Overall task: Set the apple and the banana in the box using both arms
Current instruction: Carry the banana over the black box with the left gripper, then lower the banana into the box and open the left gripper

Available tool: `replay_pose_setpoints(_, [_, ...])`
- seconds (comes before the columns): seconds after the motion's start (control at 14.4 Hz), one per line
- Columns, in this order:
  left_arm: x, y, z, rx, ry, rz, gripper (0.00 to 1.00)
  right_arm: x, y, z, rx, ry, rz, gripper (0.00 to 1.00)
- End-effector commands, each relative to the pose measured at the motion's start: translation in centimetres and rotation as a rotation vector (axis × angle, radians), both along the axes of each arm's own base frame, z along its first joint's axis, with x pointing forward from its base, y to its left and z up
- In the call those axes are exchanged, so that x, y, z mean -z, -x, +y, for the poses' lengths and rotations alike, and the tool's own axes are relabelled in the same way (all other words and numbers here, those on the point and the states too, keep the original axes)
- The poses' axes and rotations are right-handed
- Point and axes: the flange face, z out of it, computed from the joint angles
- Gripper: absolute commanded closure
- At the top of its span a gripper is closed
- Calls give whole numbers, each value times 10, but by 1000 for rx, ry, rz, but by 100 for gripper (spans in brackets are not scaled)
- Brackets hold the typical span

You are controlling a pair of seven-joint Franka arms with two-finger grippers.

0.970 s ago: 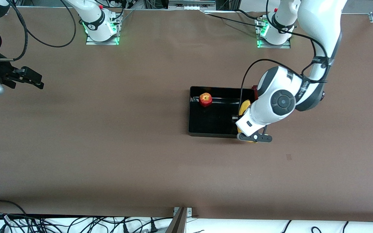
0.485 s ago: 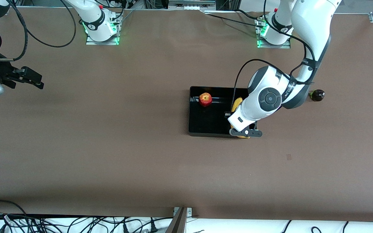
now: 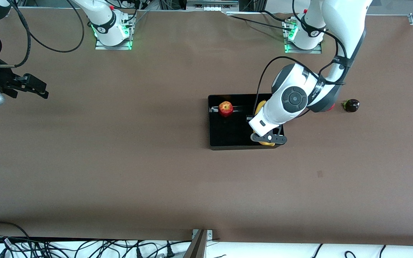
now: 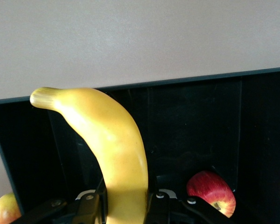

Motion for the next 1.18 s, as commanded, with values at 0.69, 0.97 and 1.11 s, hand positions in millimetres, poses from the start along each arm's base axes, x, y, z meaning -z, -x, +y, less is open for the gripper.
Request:
replay_pose_setpoints(0.69, [55, 53, -3, 5, 0, -34, 100, -4, -2, -3, 2, 13, -8, 0])
replay_pose_setpoints(0.97, [82, 53, -3, 21, 13, -86, 100, -4, -2, -3, 4, 13, -8, 0])
replay_pose_setpoints(1.11, [95, 53, -2, 21, 29, -121, 100, -4, -2, -3, 2, 13, -8, 0])
